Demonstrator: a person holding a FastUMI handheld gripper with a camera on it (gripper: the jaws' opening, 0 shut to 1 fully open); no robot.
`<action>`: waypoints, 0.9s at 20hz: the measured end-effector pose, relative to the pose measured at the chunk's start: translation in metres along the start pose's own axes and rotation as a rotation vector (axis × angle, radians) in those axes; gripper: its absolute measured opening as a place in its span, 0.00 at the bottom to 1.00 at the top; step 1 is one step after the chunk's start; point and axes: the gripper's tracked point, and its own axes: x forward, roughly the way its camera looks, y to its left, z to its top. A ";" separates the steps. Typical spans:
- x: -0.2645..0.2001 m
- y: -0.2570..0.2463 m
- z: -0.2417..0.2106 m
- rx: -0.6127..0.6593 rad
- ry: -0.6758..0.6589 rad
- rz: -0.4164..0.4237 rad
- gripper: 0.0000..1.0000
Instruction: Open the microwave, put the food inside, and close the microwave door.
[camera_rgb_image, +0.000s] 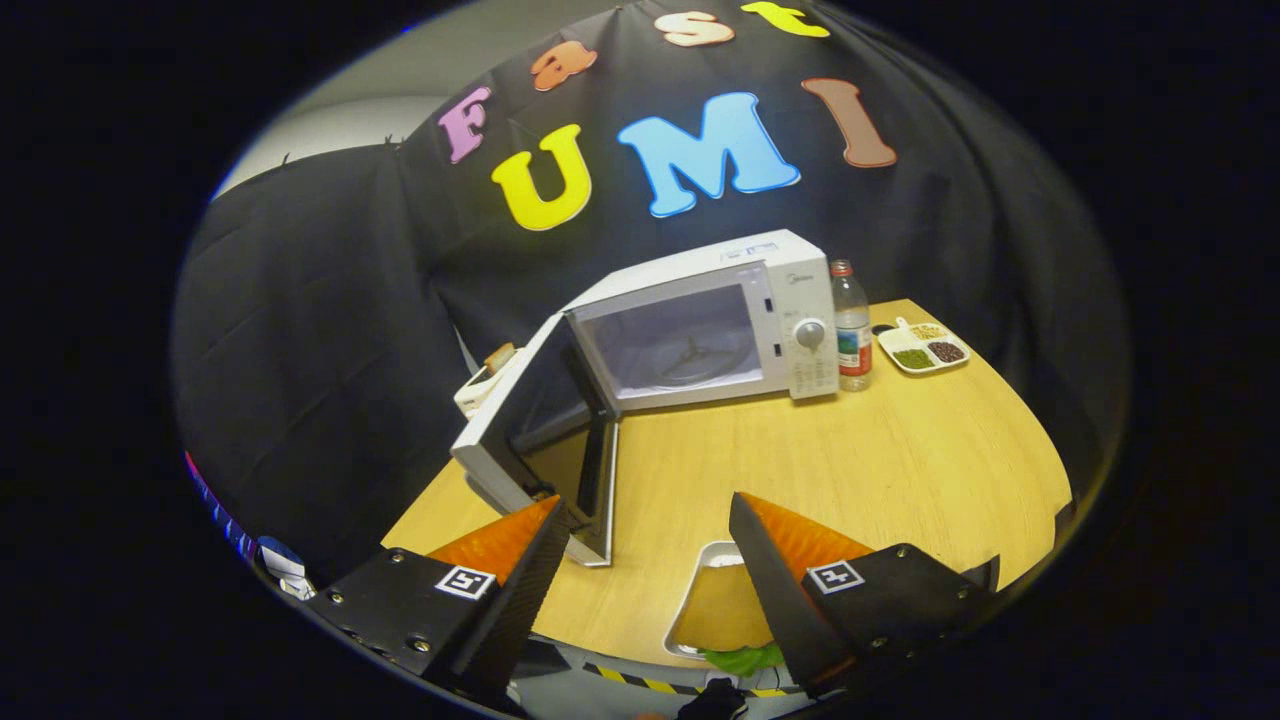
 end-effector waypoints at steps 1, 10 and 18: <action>-0.001 -0.013 -0.004 0.009 0.016 -0.015 0.98; 0.009 -0.074 -0.056 0.174 0.217 0.006 0.96; 0.023 -0.076 -0.097 0.403 0.394 0.096 0.81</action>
